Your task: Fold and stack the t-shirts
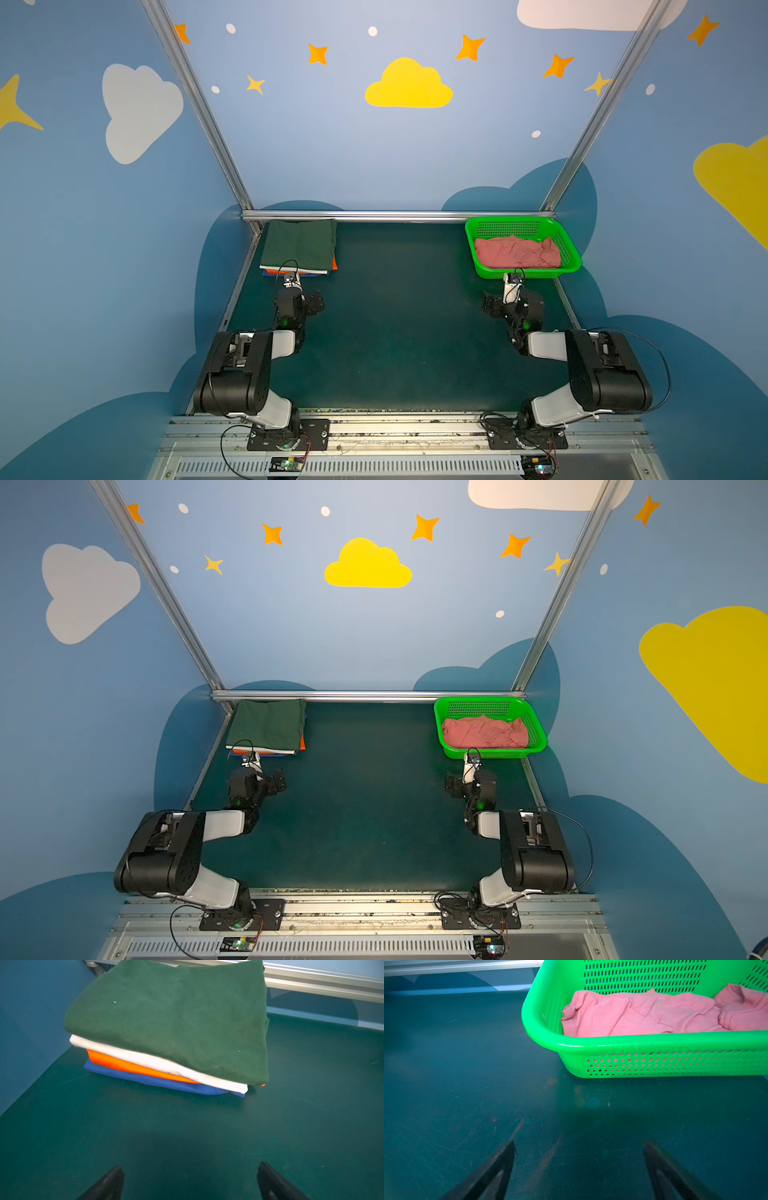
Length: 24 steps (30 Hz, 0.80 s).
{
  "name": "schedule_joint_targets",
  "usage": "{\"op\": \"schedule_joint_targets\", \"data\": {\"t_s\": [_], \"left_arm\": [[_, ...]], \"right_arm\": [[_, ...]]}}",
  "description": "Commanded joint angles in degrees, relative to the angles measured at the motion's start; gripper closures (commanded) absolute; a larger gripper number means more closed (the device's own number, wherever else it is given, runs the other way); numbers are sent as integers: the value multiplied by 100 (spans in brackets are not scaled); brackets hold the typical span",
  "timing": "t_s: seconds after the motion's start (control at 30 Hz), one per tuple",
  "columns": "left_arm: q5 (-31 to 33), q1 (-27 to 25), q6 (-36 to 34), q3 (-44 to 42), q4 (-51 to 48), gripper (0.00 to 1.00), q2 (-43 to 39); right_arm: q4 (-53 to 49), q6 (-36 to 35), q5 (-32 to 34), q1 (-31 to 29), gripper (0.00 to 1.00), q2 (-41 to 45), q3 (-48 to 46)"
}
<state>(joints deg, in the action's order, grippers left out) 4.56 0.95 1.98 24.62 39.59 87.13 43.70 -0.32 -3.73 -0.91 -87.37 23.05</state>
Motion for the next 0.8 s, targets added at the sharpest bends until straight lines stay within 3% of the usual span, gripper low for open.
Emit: {"op": "schedule_joint_targets", "data": {"t_s": [0.0,0.67,0.77], "left_arm": [[-1,-7,13,55,-5,0,-59],[-245,-7,-92,63,-31,0,-65],[188,-10,81,183,-309,0,-173]], "right_arm": [[6,-39,-5,3,3,98,101],[24,-47,11,-22,3,106,86],[23,-47,21,-19,3,106,86]]}}
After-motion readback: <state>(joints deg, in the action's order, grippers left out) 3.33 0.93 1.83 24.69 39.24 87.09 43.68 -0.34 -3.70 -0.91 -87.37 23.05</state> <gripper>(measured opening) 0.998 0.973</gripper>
